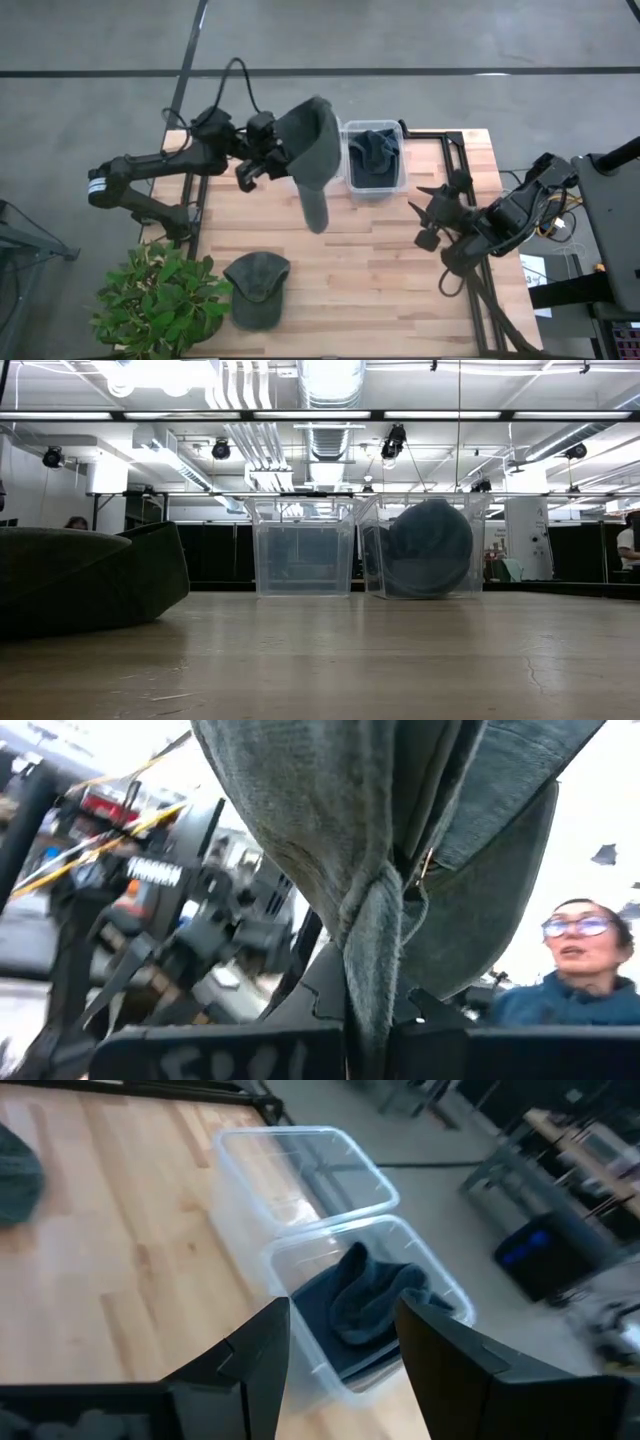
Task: Pick & Place hat
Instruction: Put the right dark gray cap into the left transparent bin
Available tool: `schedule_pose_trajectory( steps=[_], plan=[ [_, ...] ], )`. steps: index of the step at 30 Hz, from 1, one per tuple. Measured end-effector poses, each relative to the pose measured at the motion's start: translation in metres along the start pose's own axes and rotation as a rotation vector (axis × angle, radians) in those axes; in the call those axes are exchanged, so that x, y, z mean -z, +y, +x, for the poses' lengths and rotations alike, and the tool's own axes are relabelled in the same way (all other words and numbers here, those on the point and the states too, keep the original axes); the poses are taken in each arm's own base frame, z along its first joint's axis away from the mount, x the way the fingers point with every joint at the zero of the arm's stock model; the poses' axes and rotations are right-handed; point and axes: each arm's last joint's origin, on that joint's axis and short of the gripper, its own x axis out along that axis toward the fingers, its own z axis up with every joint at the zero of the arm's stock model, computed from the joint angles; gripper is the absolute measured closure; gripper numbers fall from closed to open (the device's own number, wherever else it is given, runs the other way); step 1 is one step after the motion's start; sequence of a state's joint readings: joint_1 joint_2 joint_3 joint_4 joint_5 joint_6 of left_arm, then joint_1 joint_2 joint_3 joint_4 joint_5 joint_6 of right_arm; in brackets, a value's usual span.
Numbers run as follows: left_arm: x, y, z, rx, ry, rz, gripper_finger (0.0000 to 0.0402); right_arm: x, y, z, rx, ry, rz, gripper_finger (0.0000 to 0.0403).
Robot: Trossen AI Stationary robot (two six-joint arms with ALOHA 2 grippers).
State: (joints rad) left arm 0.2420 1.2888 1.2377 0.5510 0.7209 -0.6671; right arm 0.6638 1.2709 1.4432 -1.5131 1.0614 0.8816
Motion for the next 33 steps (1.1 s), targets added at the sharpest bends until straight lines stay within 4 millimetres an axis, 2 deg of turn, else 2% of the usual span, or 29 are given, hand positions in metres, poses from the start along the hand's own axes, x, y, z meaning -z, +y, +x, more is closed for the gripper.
schedule_pose_trajectory(
  steps=[8,13,21,28,33],
  plan=[
    [-0.004,-0.006,0.001,0.043,-0.044,0.012,0.0397,0.026,0.009,0.014,0.129,-0.093,-0.018,0.0222],
    [-0.004,-0.005,0.002,0.025,-0.055,0.001,0.0397,0.045,0.004,0.022,0.161,-0.127,0.082,0.0227],
    [-0.001,-0.001,0.002,-0.006,-0.068,-0.012,0.0397,0.067,-0.026,0.021,0.144,-0.145,0.166,0.0223],
    [0.010,0.006,-0.001,-0.056,-0.076,-0.039,0.0397,0.086,-0.058,0.018,0.115,-0.163,0.173,0.0222],
    [0.017,0.011,-0.003,-0.104,-0.094,-0.054,0.0397,0.096,-0.073,0.017,0.070,-0.196,0.199,0.0226]
  ],
)
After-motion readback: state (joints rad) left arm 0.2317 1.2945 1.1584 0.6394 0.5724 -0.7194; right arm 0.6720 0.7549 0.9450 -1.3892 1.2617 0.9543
